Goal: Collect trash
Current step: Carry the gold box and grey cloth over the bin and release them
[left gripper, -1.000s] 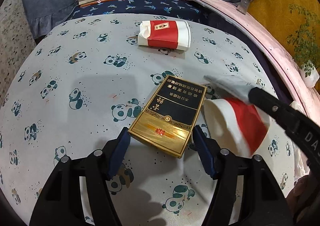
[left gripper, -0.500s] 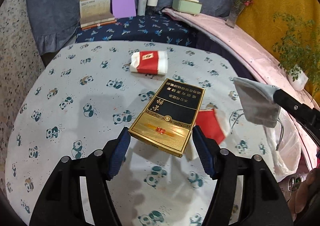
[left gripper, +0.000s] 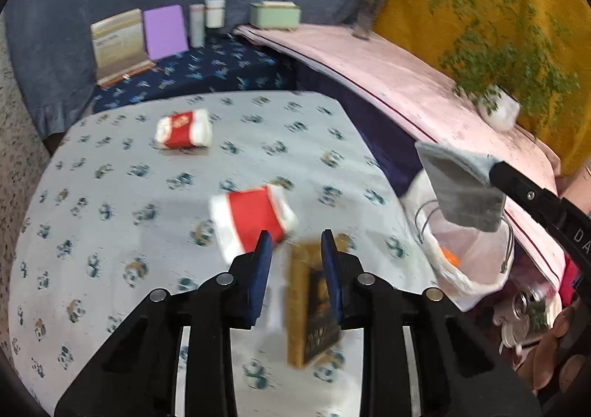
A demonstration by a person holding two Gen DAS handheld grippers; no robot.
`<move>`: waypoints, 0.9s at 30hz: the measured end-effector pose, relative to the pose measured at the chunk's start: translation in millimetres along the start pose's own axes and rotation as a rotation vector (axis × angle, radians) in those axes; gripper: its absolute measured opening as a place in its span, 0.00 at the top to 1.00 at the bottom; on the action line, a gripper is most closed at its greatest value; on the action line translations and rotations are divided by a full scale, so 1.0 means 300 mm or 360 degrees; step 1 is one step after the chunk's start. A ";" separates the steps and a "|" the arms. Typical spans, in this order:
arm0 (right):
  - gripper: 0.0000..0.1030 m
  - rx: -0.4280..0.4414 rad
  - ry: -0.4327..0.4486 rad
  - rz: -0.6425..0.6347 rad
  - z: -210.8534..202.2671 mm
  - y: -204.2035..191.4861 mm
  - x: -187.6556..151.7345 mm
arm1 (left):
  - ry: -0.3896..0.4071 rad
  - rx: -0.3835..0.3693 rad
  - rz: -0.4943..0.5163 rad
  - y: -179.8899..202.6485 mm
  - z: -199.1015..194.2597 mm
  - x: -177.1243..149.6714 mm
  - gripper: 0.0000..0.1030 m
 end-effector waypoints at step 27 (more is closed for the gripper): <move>0.96 -0.0075 -0.0072 0.0160 -0.054 0.276 -0.145 | -0.0350 0.0089 0.0189 0.188 0.237 -0.388 0.16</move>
Point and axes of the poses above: each gripper's, at about its wrist camera, not at the fingertips, and z roughly the way its jaws point, y to its right, x to its top, the point moved 7 cm from there along z, roughly the way its jaws point, and after that the axes turned 2 degrees about -x, right-handed, at the moved point
